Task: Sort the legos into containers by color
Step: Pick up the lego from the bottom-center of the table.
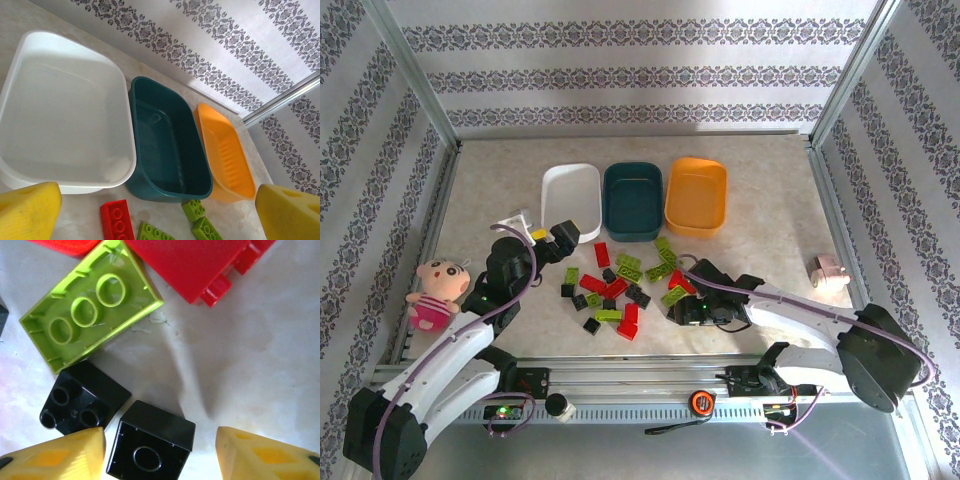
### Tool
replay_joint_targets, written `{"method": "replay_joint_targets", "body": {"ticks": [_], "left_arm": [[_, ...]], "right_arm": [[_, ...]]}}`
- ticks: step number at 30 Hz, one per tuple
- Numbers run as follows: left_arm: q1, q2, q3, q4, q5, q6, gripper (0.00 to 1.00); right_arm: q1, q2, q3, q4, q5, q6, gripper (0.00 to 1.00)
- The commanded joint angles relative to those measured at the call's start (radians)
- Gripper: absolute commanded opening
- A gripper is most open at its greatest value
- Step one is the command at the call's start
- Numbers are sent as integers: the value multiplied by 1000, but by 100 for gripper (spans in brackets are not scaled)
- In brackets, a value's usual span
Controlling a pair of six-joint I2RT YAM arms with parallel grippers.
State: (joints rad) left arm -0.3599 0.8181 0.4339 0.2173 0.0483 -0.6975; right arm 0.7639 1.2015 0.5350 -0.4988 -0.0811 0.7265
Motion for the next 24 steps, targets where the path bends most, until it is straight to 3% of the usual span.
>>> {"method": "replay_joint_targets", "body": {"ticks": [1,8,12,19,24], "left_arm": [[-7,6,24,-5,10,-9,99],[-6,32,47,-29,24,-12,99],[-6,47,71,-61,41,-4,99],[-5,60,75,-68,37,-4,99],[-6,63,66,-64,35,-4,99]], "right_arm": [[9,12,2,-95,101,12,58],[7,32,0,-58,83,8,58],[8,57,-4,-50,75,12,48],[1,-73,6,-61,100,-23,32],[-105,-182,132,-85,110,-142,26]]}}
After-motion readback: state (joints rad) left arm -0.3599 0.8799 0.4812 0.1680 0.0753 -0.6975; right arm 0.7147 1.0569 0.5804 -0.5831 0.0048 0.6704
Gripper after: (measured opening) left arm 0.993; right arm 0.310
